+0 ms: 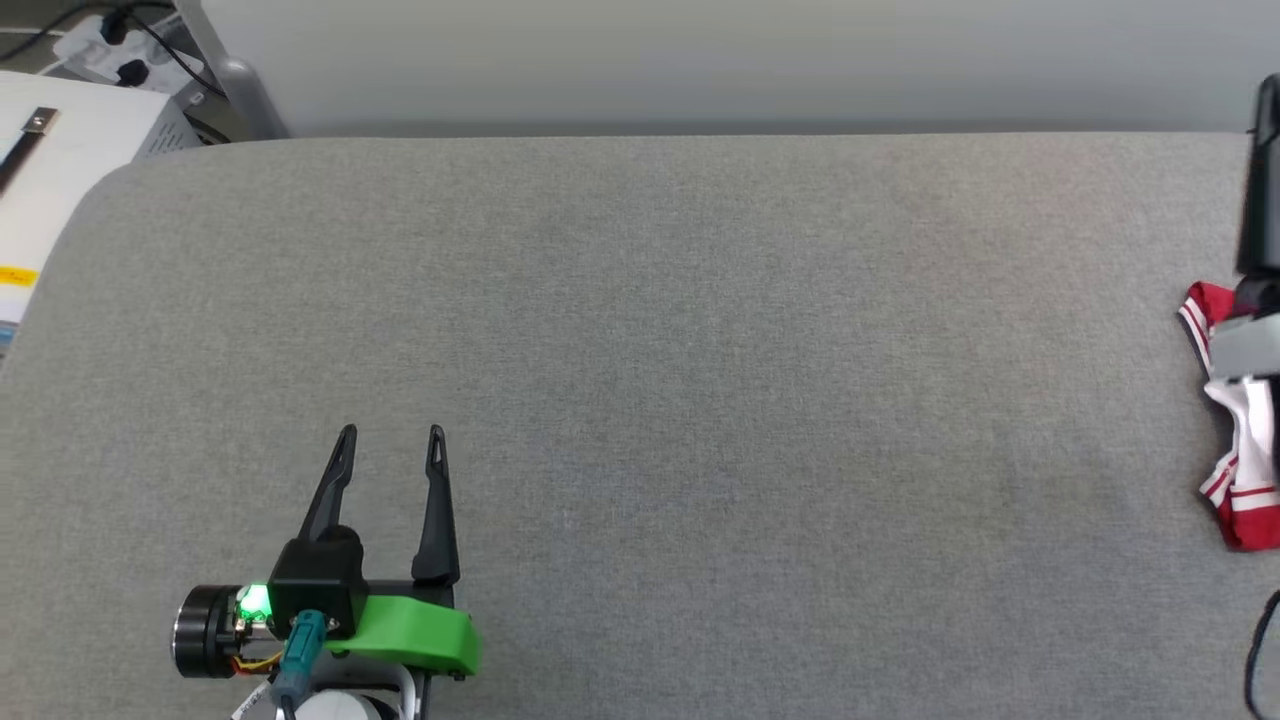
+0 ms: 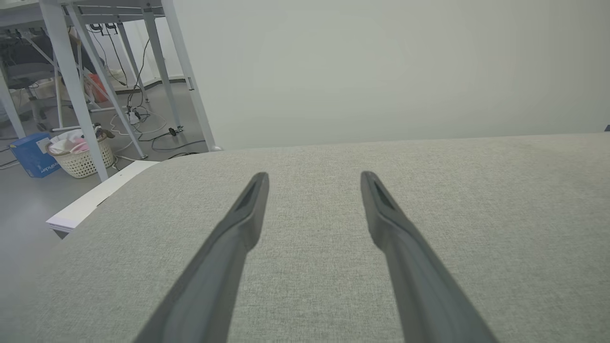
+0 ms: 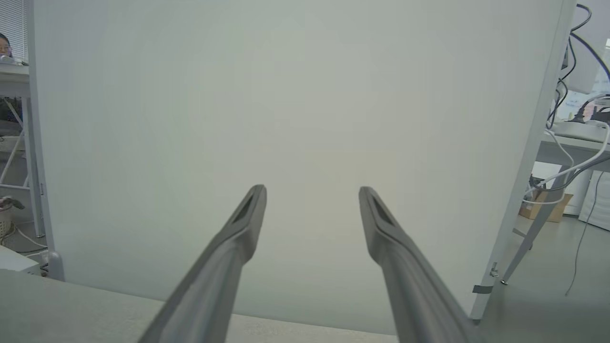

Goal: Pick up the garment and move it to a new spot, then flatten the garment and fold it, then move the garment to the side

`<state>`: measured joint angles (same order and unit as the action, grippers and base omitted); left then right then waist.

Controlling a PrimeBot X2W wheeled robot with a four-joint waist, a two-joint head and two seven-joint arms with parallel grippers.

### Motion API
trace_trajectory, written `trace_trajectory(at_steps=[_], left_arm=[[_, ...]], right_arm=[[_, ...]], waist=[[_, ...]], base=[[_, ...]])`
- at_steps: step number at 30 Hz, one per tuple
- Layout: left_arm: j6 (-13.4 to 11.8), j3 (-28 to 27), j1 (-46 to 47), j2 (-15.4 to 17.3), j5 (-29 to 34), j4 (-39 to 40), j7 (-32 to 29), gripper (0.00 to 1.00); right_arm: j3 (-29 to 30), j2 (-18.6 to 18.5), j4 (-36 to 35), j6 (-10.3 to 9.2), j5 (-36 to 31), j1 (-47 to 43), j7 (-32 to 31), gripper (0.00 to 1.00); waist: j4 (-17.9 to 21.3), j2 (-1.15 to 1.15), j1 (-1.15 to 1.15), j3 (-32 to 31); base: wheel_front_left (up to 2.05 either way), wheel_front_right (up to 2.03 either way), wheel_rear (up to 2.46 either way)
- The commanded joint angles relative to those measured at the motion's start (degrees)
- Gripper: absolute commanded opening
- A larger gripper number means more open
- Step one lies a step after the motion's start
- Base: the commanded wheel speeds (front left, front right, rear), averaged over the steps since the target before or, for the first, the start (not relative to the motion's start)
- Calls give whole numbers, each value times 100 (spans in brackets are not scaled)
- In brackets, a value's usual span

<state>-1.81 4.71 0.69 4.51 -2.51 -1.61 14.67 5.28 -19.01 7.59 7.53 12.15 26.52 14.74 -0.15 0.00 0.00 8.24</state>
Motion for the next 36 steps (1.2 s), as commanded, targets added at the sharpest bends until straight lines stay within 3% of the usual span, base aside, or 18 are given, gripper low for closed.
trace_trajectory(at_steps=[1, 7, 14, 24, 36], left_arm=[[1, -24, -71, -32, -28, -19, 33, 100], [21, -51, -154, -55, -41, -86, 33, 100], [59, -62, -243, -83, -81, -117, 33, 100], [213, -129, -423, -112, -207, -116, 33, 100], [300, -168, -539, -140, -269, -171, 33, 100]], right_arm=[[-68, 116, -91, -4, -89, -230, 24, 100], [-330, 765, -214, -4, -230, -1071, 25, 100], [-314, 1214, -152, -4, -8, -1946, 25, 100], [-308, 1479, -379, -4, 21, -2948, 26, 100], [-333, 1547, -572, -4, 9, -3338, 26, 100]], waist=[[-165, 0, 0, -189], [-208, 0, 0, -371], [-248, 0, 0, -535], [-228, 0, 0, -749], [-248, 0, 0, -806]], base=[[0, 0, 0], [0, 0, 0], [0, 0, 0], [0, 0, 0], [0, 0, 0]])
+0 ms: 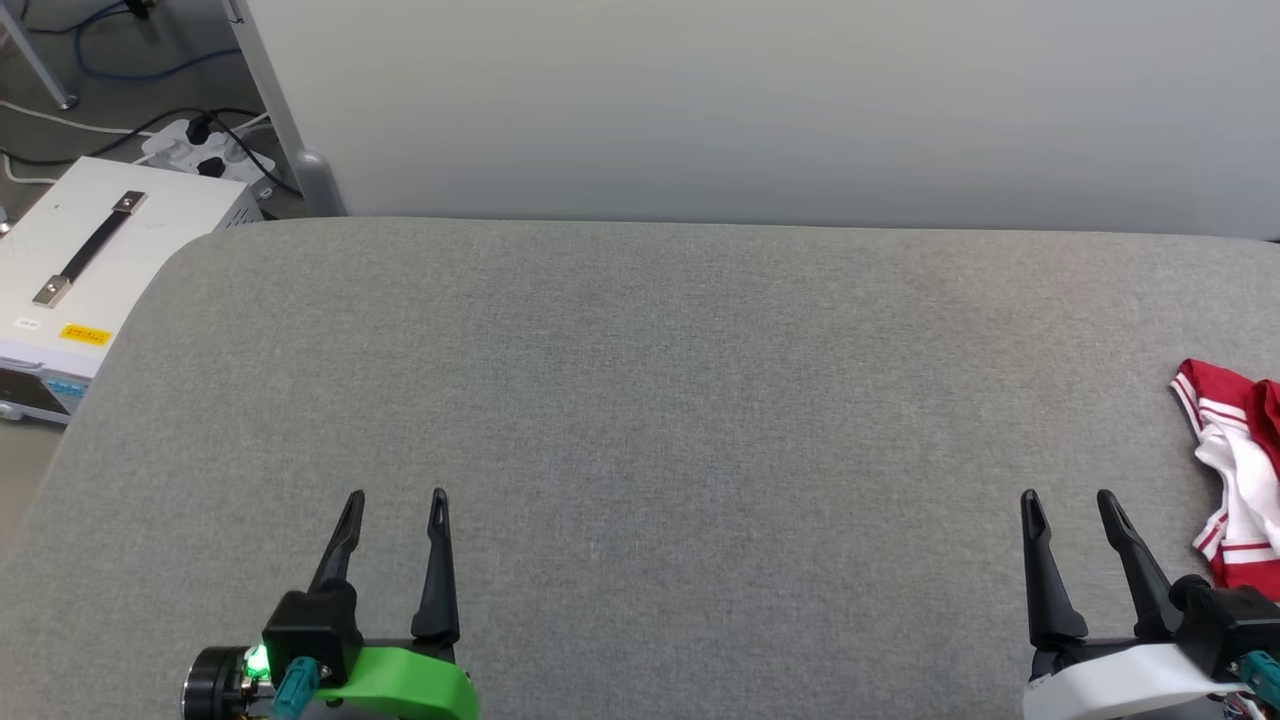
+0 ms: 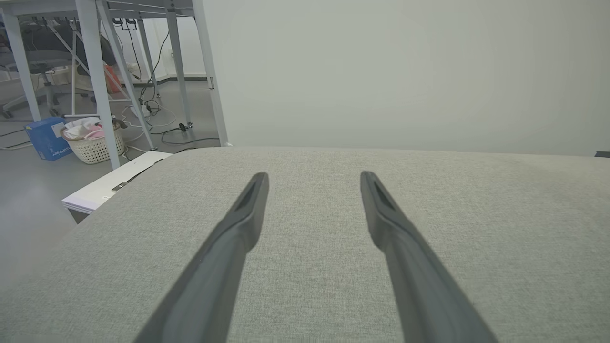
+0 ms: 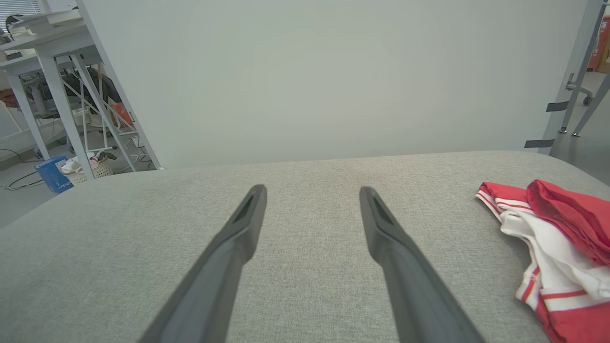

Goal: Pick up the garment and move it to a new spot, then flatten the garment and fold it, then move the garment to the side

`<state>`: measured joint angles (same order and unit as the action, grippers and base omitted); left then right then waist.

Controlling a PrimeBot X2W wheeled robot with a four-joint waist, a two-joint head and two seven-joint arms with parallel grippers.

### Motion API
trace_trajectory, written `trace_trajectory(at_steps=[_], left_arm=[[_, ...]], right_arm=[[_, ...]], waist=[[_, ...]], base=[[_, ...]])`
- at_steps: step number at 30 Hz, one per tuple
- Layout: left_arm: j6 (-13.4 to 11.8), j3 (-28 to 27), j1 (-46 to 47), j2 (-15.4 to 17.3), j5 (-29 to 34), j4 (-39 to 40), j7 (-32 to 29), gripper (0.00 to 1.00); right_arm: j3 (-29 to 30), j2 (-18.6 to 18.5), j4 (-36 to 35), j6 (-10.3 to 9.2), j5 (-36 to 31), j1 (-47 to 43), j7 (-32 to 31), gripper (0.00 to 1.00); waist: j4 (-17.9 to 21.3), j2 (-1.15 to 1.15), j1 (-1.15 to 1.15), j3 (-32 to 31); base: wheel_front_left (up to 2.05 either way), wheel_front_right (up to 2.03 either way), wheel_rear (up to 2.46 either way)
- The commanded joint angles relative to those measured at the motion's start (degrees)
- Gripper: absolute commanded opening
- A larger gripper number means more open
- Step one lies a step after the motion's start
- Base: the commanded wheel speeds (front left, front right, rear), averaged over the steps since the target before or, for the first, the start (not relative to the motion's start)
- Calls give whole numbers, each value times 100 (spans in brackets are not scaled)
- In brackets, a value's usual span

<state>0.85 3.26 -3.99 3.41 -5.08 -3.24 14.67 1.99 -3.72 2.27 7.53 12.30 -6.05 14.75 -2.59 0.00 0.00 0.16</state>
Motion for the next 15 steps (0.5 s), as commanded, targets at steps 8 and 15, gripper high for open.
trace_trajectory(at_steps=[8, 15], left_arm=[[16, 1, 7, 0, 6, 4, -33, 0], [10, -18, 30, -3, 35, 23, -115, 0]], right_arm=[[-8, 2, -1, 0, -21, 9, -30, 0], [-19, 7, -13, 0, -89, 43, -112, 0]], waist=[[-3, 0, 0, 4], [12, 0, 0, 3]], base=[[0, 0, 0], [0, 0, 0]])
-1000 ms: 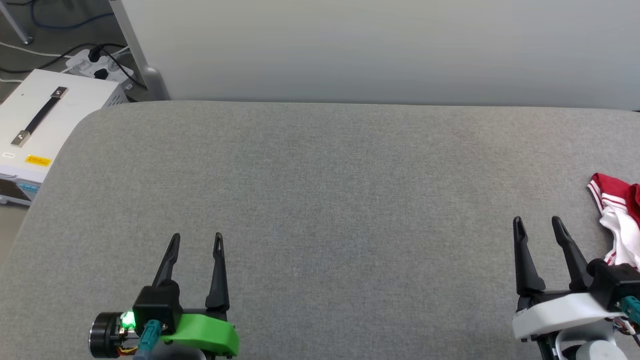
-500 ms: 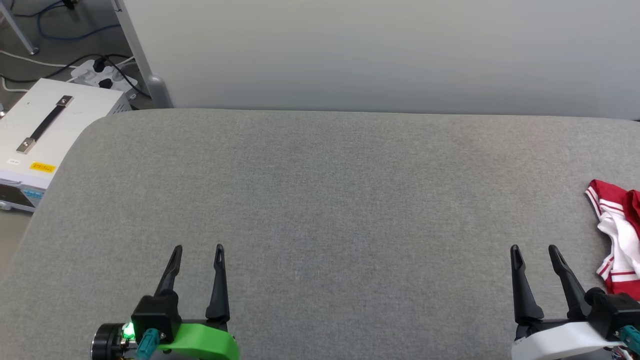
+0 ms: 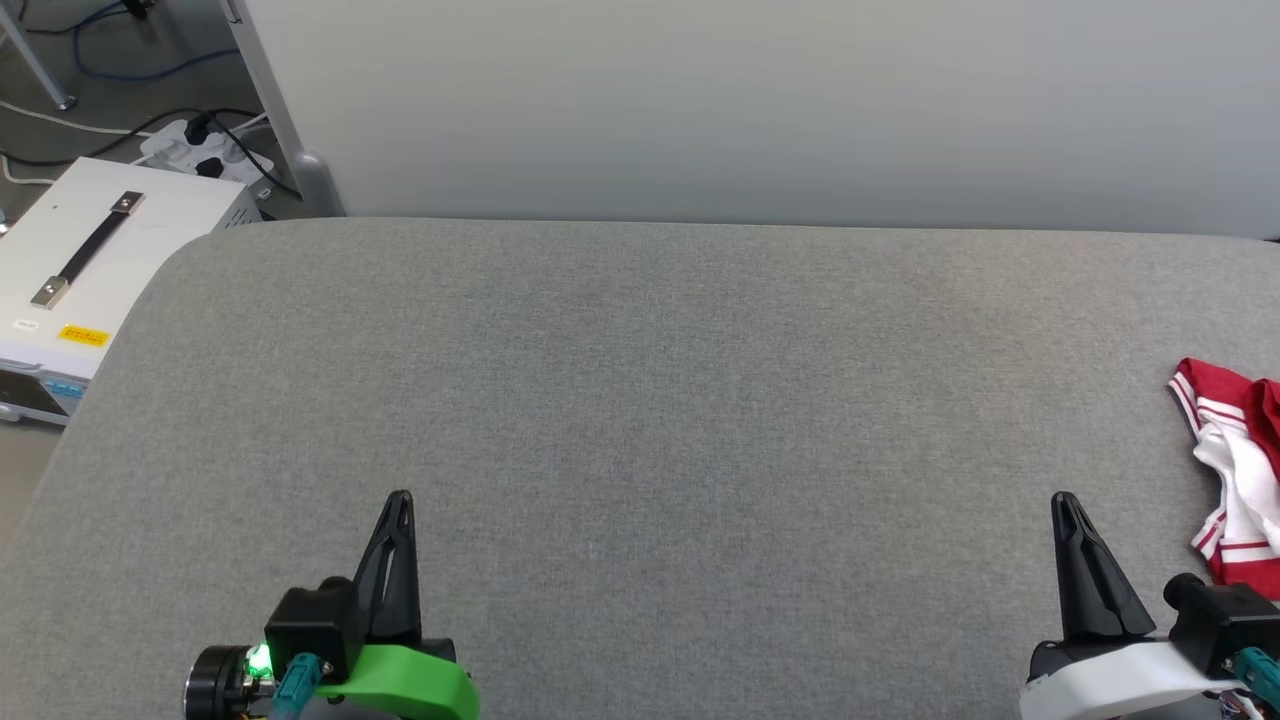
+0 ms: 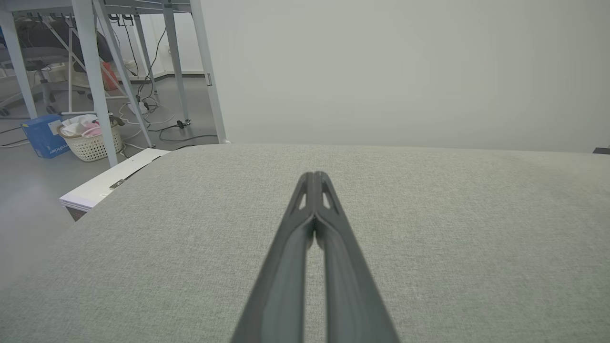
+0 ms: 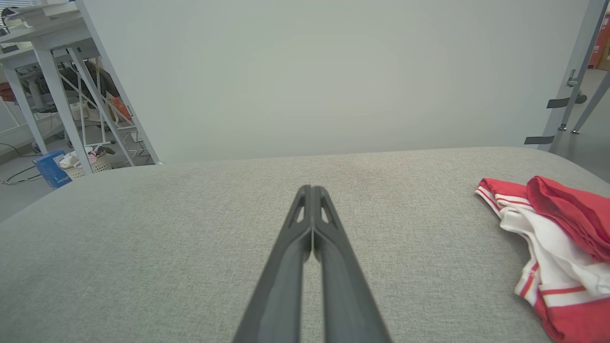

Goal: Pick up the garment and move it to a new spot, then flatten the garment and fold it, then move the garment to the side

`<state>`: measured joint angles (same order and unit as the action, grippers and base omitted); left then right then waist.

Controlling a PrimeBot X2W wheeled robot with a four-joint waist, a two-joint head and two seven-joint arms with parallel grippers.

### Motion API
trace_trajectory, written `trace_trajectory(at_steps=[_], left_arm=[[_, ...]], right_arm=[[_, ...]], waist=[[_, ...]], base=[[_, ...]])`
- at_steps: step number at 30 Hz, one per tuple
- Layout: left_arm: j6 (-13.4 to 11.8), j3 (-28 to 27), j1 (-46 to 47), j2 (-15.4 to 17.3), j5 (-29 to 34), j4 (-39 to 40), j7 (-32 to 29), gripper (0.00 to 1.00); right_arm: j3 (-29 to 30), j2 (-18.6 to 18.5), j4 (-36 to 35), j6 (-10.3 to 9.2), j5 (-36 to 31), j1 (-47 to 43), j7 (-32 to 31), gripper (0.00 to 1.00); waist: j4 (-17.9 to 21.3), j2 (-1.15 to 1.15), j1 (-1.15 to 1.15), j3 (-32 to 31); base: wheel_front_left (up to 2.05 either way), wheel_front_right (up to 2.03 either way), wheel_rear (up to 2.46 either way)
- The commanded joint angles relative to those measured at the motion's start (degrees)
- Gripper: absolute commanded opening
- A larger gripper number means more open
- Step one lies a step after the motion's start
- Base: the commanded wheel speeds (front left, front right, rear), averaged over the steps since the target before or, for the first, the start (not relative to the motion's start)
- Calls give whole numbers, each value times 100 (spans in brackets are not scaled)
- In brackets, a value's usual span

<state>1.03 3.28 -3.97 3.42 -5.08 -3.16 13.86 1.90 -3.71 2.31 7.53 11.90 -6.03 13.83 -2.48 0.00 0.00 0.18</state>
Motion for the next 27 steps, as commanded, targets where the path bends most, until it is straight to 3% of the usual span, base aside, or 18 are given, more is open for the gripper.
trace_trajectory(at_steps=[1, 27], left_arm=[[-8, -22, 31, -4, 38, 17, -44, 0], [-31, -95, 118, -16, 151, 89, -365, 0]], right_arm=[[-10, 7, -19, 0, -59, 46, -30, 0], [-53, 25, -70, -1, -329, 179, -354, 0]], waist=[[3, 0, 0, 0], [62, 0, 0, -4]], base=[[0, 0, 0], [0, 0, 0]])
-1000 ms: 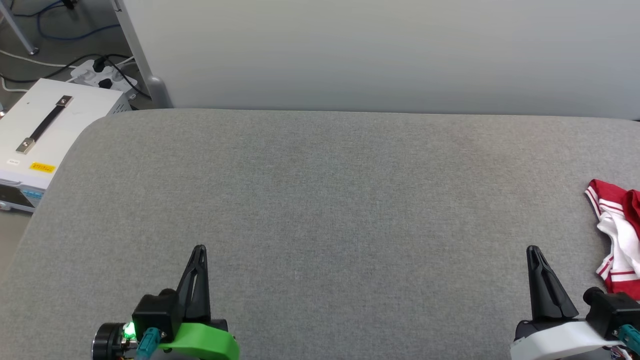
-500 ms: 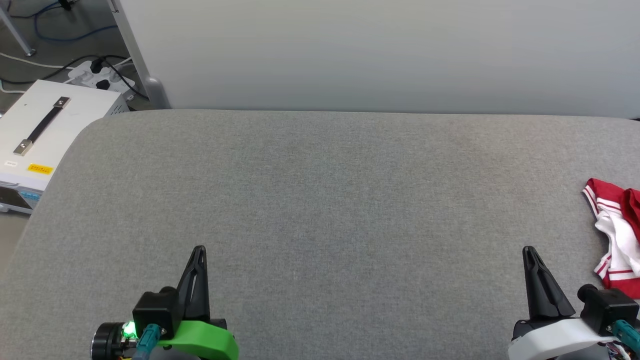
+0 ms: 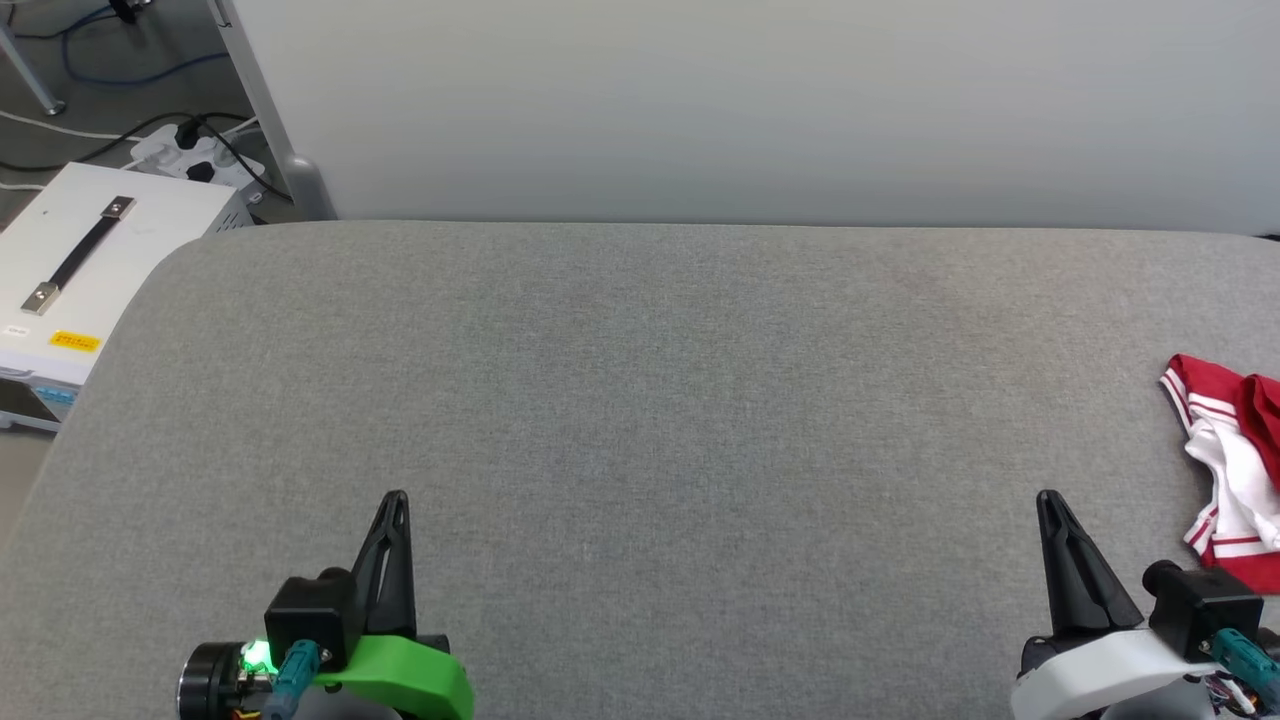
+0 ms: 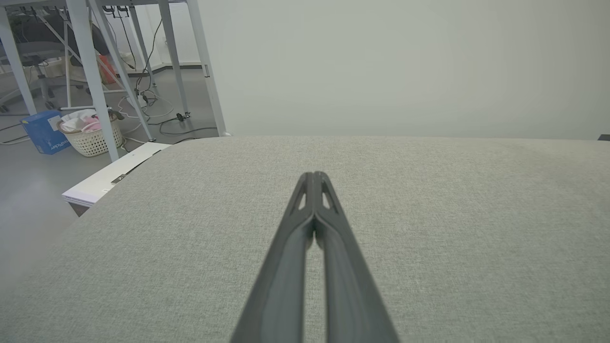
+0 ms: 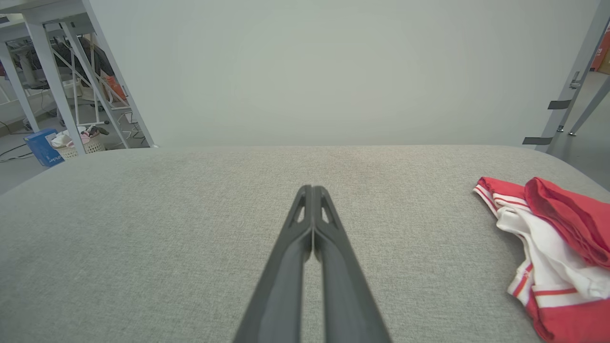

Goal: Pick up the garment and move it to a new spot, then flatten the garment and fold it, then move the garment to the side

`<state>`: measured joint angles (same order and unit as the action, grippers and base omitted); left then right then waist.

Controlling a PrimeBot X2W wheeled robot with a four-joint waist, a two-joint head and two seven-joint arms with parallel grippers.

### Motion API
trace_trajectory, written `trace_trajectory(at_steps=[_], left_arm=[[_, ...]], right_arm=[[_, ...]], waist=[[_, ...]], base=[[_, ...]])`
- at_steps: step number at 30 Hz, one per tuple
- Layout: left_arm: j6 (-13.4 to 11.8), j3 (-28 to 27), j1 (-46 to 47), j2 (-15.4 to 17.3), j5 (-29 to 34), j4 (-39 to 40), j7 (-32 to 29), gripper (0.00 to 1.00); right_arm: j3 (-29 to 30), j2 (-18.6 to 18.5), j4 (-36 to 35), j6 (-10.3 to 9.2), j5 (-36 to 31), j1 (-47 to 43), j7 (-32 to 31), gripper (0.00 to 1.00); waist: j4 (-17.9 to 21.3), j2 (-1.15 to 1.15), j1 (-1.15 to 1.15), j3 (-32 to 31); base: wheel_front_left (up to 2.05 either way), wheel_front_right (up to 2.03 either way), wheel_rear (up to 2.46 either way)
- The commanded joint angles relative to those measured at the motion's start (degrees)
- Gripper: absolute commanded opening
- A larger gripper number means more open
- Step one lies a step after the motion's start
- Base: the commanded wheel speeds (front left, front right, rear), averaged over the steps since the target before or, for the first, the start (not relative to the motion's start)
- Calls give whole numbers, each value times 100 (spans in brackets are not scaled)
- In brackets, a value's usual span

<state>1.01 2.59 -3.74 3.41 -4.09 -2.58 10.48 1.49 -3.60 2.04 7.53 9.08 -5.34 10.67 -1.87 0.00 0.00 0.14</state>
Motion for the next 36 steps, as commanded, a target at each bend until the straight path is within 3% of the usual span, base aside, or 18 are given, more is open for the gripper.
trace_trajectory(at_steps=[1, 36], left_arm=[[-29, -29, 99, -16, 56, 33, -39, 0], [-59, -123, 212, -31, 201, 125, -452, 0]], right_arm=[[-14, 15, -45, -1, -58, 114, -51, 0], [-69, 38, -110, -3, -406, 286, -467, 0]], waist=[[3, 0, 0, 0], [78, 0, 0, -6]], base=[[0, 0, 0], [0, 0, 0]])
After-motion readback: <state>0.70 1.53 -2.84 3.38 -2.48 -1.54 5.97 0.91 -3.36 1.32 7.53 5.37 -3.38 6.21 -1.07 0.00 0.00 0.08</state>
